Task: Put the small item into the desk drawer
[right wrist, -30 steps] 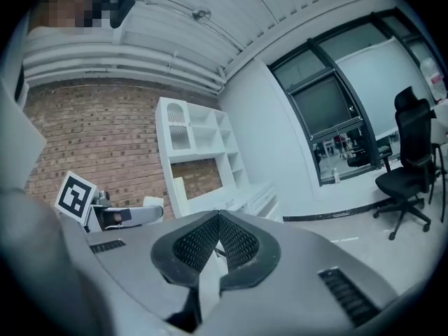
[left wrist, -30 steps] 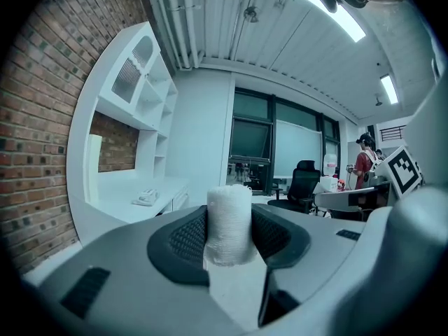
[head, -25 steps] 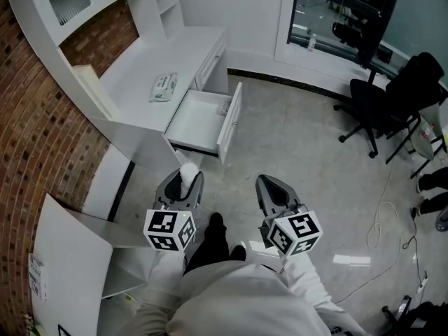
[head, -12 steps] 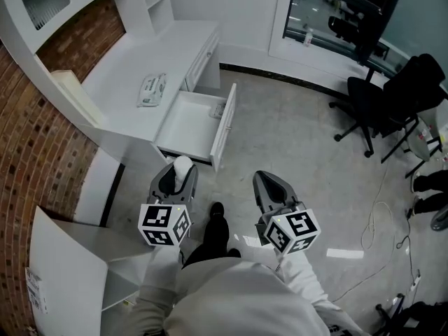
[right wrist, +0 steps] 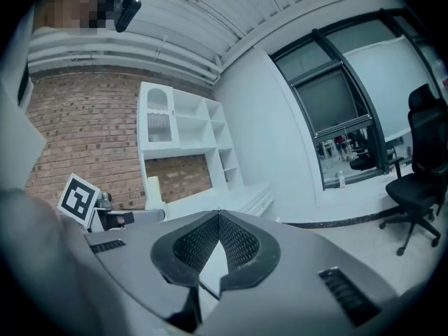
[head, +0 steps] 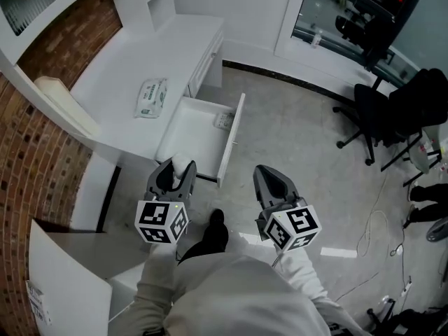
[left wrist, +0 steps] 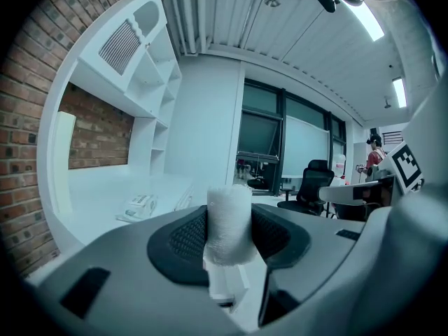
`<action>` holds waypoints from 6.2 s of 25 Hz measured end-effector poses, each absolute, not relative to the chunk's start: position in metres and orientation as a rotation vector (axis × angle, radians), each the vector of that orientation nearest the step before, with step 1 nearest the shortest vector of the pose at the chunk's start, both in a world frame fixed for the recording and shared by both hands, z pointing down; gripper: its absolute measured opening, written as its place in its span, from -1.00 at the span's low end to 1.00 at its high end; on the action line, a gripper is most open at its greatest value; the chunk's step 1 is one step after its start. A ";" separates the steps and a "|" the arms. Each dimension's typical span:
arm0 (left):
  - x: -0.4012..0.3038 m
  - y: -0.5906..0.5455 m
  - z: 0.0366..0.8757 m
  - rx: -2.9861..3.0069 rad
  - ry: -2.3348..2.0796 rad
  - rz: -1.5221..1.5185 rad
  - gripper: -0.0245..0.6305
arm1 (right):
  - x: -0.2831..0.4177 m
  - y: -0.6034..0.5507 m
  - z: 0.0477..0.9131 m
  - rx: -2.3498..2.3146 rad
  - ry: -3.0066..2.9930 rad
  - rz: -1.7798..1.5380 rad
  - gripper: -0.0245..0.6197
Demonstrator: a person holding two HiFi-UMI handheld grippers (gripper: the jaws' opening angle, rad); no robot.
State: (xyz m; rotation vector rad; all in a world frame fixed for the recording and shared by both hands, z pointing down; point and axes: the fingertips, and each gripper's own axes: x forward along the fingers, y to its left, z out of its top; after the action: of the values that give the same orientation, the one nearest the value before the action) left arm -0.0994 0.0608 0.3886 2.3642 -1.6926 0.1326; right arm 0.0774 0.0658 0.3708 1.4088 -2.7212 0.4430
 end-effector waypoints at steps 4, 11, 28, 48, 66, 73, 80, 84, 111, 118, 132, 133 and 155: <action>-0.110 0.026 0.393 2.370 -1.669 0.142 -0.36 | 0.066 0.032 0.372 1.435 -2.707 0.444 -0.84; -0.120 -0.028 0.392 2.403 -1.636 0.143 -0.36 | 0.049 -0.021 0.373 1.470 -2.692 0.469 -0.84; -0.127 -0.105 0.404 2.401 -1.591 0.157 -0.36 | 0.051 -0.088 0.377 1.542 -2.633 0.481 -0.84; -0.129 -0.179 0.404 2.393 -1.623 0.190 -0.36 | 0.054 -0.162 0.380 1.522 -2.650 0.491 -0.84; -0.109 -0.216 0.452 2.329 -1.573 0.323 -0.36 | 0.070 -0.186 0.391 1.508 -2.636 0.523 -0.84; -0.099 -0.229 0.499 2.278 -1.513 0.431 -0.36 | 0.076 -0.189 0.397 1.507 -2.619 0.536 -0.84; -0.092 -0.230 0.551 2.203 -1.441 0.540 -0.36 | 0.076 -0.193 0.399 1.498 -2.612 0.543 -0.84; -0.093 -0.229 0.582 2.167 -1.409 0.623 -0.36 | 0.076 -0.195 0.402 1.494 -2.610 0.553 -0.84; -0.093 -0.196 0.755 1.830 -1.169 0.982 -0.36 | 0.089 -0.198 0.411 1.505 -2.561 0.573 -0.84; -0.097 -0.183 0.779 1.762 -1.134 1.054 -0.36 | 0.091 -0.201 0.416 1.488 -2.547 0.577 -0.84; -0.083 -0.164 0.790 1.700 -1.001 1.126 -0.35 | 0.087 -0.202 0.423 1.454 -2.537 0.597 -0.84; -0.084 -0.164 0.794 1.700 -1.001 1.137 -0.35 | 0.086 -0.202 0.423 1.453 -2.535 0.598 -0.84; -0.092 -0.197 0.752 1.811 -1.176 0.984 -0.19 | 0.072 -0.194 0.423 1.410 -2.567 0.602 -0.84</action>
State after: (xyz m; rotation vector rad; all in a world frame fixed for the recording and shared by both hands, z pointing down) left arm -0.0922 -0.1973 0.7521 1.8107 -1.1759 0.9840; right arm 0.0718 -0.1937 0.4228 1.4100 -2.5665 0.6016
